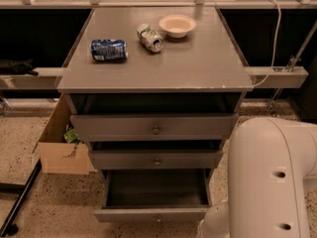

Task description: Close bottom drawer

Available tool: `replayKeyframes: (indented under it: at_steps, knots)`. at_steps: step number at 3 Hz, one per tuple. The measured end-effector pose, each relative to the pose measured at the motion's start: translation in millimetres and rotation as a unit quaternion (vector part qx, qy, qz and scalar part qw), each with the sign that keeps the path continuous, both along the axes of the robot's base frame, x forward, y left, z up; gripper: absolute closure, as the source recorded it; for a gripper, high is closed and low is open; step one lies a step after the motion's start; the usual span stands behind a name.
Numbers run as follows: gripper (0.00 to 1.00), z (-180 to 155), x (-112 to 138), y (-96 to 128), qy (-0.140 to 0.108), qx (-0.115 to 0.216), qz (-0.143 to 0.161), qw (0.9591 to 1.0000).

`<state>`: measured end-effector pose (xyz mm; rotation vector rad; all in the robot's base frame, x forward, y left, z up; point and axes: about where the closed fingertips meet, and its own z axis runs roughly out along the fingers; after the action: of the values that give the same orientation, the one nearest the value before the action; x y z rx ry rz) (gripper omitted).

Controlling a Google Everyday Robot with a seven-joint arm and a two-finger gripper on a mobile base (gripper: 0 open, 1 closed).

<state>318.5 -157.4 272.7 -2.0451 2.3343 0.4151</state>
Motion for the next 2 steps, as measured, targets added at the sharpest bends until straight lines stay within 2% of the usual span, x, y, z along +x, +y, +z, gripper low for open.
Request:
replayKeyframes:
  at_steps: [1,2]
  knots:
    - [1.0,18.4,6.0,8.5,-0.01,0.017,0.015,0.9997]
    - [1.0,63.3,-1.6,-9.4,-0.047,0.035,0.004,0.9983]
